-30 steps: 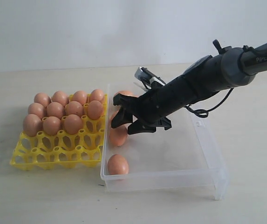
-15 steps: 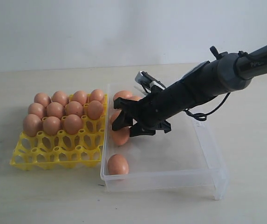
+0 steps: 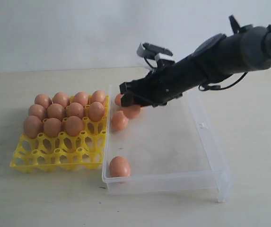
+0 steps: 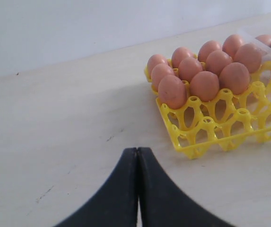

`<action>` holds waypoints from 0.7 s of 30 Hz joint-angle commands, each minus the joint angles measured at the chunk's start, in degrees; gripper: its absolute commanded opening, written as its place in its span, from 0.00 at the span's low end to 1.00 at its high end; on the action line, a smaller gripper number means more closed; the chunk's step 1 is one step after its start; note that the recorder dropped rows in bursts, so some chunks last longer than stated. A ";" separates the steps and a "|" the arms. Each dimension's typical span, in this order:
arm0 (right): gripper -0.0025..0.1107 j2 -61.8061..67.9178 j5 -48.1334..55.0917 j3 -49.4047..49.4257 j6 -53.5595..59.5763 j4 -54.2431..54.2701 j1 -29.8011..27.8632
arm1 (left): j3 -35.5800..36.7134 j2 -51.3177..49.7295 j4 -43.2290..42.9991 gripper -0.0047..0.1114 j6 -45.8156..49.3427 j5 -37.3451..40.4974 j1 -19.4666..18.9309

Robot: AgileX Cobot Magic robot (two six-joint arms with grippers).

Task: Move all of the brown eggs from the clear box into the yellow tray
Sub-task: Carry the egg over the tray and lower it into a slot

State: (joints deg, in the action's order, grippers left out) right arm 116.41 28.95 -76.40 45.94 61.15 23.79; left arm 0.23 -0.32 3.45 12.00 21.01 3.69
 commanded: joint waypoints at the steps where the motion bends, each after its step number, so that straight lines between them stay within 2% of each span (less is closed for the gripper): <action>1: 0.02 -9.11 -7.02 0.11 -0.66 -14.28 5.89 | -0.23 0.32 0.08 0.04 -0.02 -0.35 0.25; 5: 0.02 -11.05 -18.57 0.11 -10.04 -32.07 17.08 | -0.23 0.32 0.08 0.04 -0.02 -0.35 0.25; 8: 0.02 -6.85 -26.90 0.11 -18.19 -40.57 21.70 | -0.23 0.32 0.08 0.04 -0.02 -0.35 0.25; 14: 0.02 1.16 -30.61 -0.03 -24.45 -40.81 21.51 | -0.23 0.32 0.08 0.04 -0.02 -0.35 0.25; 21: 0.02 3.34 -31.05 -0.03 -31.02 -40.81 19.15 | -0.23 0.32 0.08 0.04 -0.02 -0.35 0.25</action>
State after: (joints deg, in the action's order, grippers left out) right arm 119.57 -0.66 -76.40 16.39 20.85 43.43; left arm 0.23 -0.32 3.45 12.00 21.01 3.69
